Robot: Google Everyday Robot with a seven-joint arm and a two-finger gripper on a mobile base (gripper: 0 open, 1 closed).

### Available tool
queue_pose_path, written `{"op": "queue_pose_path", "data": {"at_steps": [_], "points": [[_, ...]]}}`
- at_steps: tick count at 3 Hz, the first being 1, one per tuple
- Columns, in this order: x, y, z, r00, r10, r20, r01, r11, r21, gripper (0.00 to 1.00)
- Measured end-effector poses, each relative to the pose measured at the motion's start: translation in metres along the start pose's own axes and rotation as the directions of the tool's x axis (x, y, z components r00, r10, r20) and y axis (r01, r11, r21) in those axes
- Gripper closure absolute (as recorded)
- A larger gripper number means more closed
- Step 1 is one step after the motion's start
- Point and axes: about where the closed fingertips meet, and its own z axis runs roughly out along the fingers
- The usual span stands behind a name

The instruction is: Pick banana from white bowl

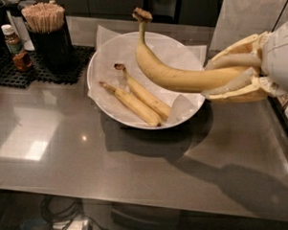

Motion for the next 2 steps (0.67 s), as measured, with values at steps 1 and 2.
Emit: {"op": "queue_pose_path", "data": {"at_steps": [1,2], "points": [[-0.0064,0.0133,-0.0169,0.998,-0.058,0.026,0.057,0.9979,0.032,1.00],[-0.0064,0.0133,-0.0169,0.998,-0.058,0.026,0.057,0.9979,0.032,1.00]]}}
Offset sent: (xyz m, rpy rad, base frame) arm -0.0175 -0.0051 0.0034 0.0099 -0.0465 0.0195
